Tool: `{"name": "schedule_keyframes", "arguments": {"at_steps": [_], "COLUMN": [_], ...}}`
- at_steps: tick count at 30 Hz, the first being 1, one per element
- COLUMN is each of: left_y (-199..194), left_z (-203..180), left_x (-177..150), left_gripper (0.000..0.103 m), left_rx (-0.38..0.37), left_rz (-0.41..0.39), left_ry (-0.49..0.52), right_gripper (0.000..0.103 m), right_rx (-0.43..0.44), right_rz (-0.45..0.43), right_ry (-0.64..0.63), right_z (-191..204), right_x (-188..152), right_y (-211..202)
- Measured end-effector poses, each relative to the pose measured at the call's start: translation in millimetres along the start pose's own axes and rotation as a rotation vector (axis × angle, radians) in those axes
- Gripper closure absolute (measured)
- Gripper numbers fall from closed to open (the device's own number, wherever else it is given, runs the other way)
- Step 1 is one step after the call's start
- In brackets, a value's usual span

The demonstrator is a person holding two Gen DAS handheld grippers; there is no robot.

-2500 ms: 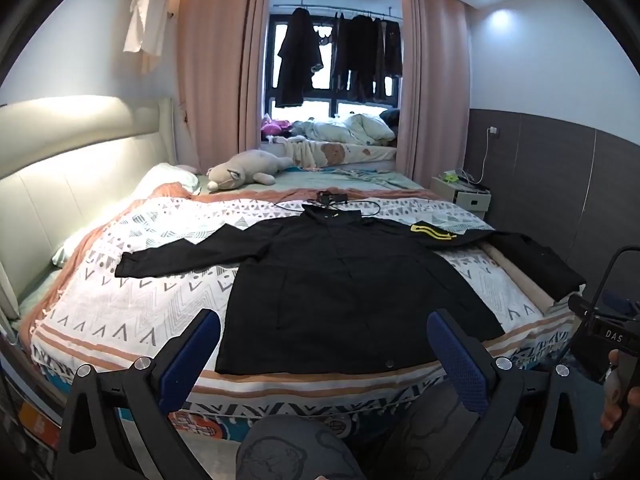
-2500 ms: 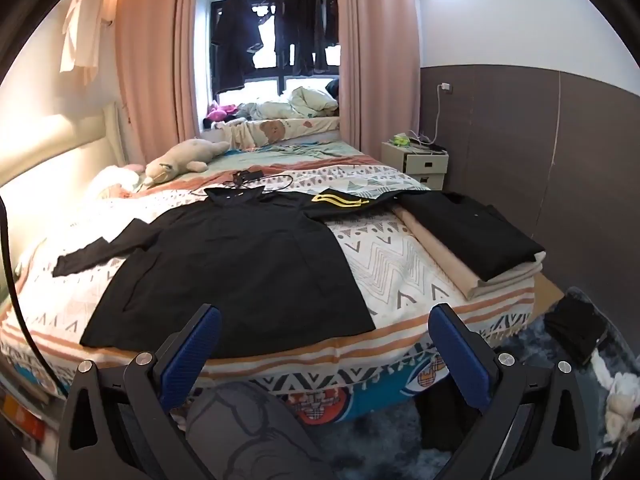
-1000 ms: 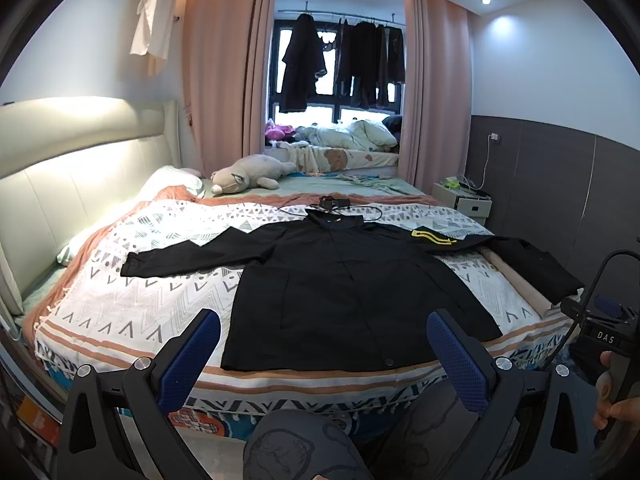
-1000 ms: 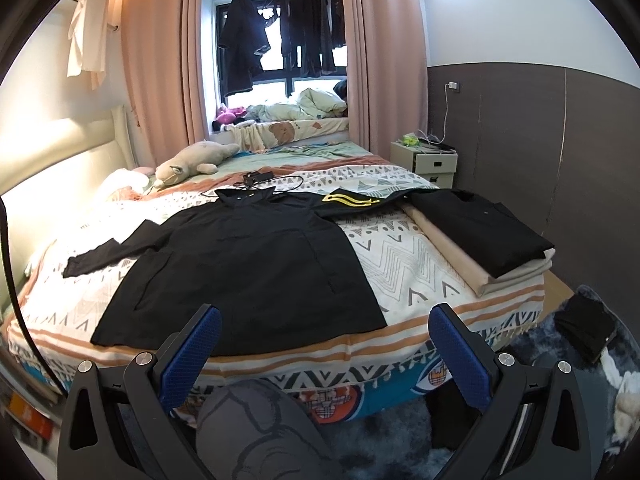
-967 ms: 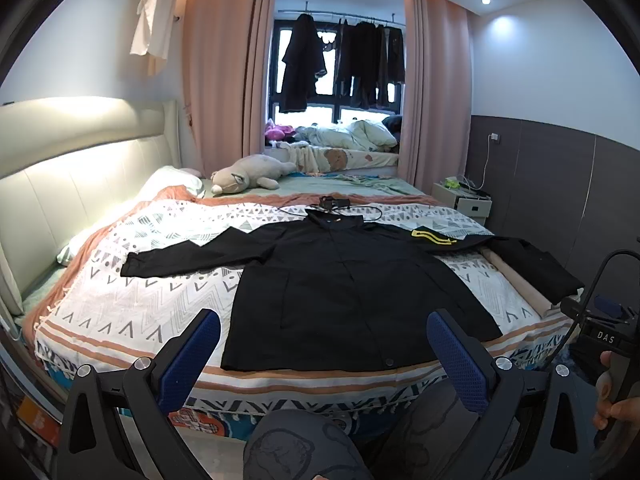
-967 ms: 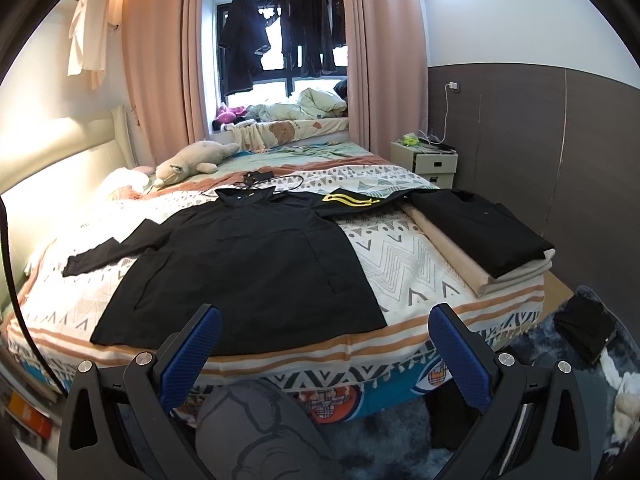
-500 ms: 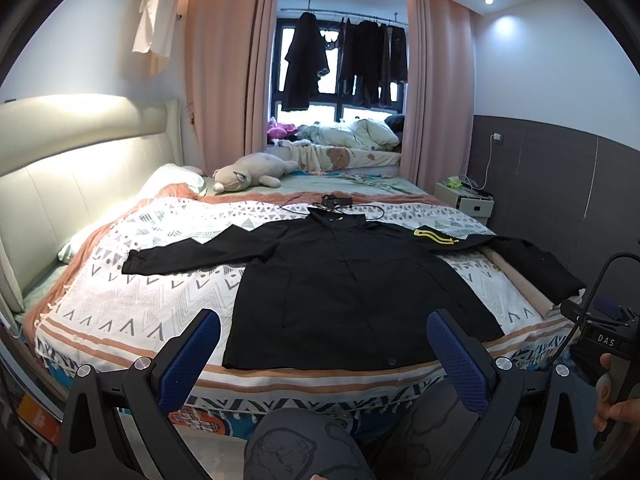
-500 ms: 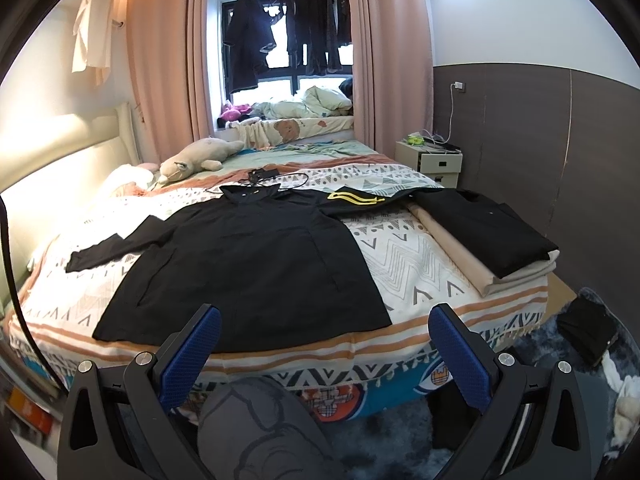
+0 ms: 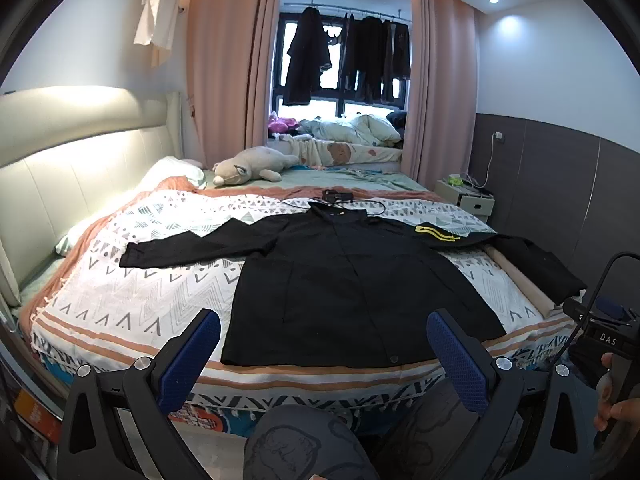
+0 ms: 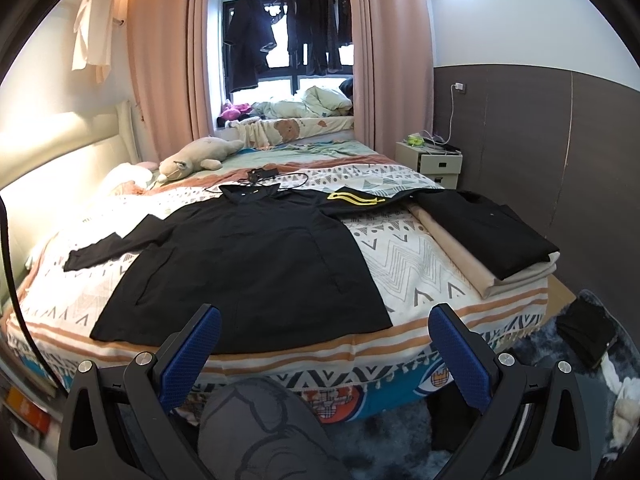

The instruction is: Fold large clothes

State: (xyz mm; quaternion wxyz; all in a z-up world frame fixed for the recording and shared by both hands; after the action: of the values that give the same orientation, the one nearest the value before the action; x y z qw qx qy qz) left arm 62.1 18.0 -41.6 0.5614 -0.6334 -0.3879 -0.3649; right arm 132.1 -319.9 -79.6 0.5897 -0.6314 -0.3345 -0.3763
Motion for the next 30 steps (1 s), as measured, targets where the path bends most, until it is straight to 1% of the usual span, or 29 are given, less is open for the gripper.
{"name": "schedule_keyframes", "arguments": {"at_steps": [8, 16, 22, 30], "left_y": [14, 34, 58, 84], "left_z": [6, 23, 50, 89], "left_x": [0, 12, 16, 28], "left_gripper": [0.0, 0.0, 0.0, 0.0], "left_rx": [0.008, 0.032, 0.056, 0.112], "left_rz": [0.031, 0.043, 0.071, 0.086], "left_ry": [-0.012, -0.035, -0.101, -0.16], "right_gripper": [0.0, 0.0, 0.0, 0.0], "right_rx": [0.005, 0.002, 0.0, 0.039], "right_rz": [0.006, 0.03, 0.034, 0.038], "right_ry": [0.012, 0.003, -0.013, -0.041], "right_z": [3, 17, 33, 68], "right_x": [6, 17, 36, 64], "right_y": [8, 34, 56, 92]}}
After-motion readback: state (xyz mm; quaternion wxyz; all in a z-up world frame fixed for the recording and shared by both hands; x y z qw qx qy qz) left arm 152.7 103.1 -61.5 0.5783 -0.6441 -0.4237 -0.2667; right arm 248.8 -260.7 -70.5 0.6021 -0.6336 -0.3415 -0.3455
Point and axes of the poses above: each gripper's, at about its wrist camera, not at the fingertips, and y roughly the way its jaws point, z to its left, x to its top, the point moved 8 cm from there along y, roughly the way its jaws point, and after that the axes turned 4 degrees about -x, right-handed, at the moved point
